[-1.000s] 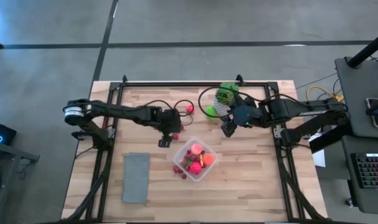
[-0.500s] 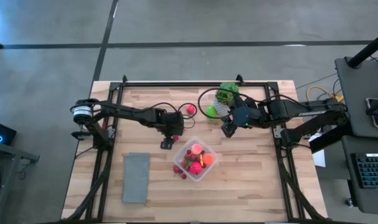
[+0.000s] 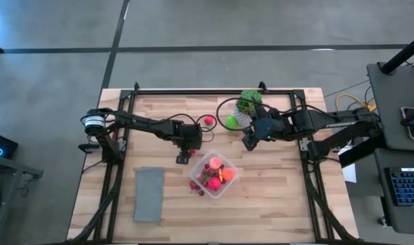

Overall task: Pick and placing Produce into tupperware
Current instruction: Put the red strawberry into the transparent bin

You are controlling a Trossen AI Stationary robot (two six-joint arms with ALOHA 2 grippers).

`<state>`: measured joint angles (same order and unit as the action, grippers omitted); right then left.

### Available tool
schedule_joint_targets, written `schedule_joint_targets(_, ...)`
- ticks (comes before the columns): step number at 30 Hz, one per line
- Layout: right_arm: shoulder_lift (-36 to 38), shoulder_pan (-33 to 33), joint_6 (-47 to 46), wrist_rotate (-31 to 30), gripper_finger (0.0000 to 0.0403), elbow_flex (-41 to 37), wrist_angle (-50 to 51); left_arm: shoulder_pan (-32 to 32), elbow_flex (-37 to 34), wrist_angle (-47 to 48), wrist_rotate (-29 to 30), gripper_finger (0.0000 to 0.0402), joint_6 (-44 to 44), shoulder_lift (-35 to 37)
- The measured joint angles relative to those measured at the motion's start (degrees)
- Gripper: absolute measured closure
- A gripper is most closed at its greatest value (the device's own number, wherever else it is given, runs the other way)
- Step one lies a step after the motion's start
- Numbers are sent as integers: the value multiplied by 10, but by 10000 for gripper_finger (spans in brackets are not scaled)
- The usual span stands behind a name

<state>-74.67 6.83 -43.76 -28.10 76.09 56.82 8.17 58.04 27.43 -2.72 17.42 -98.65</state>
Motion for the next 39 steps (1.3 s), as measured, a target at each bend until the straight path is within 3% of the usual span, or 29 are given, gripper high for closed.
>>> schedule_joint_targets(13, 0, 0, -10, 0, 195, -4, 0, 1, 1, 1, 0, 263, -5, 0)
schedule_joint_targets(23, 0, 0, -13, 0, 195, -4, -1, 0, 39, 51, 44, 272, -12, 51)
schedule_joint_targets(26, 0, 0, -13, 0, 195, -4, 0, 0, 45, 51, 40, 272, -62, 93)
schedule_joint_targets(32, 0, 0, -10, 18, 195, -5, 0, -28, 51, 17, -72, 272, -176, 159)
schedule_joint_targets(39, 0, 4, 12, 67, 195, -10, 1, -126, 49, -30, -79, 272, -289, 143)
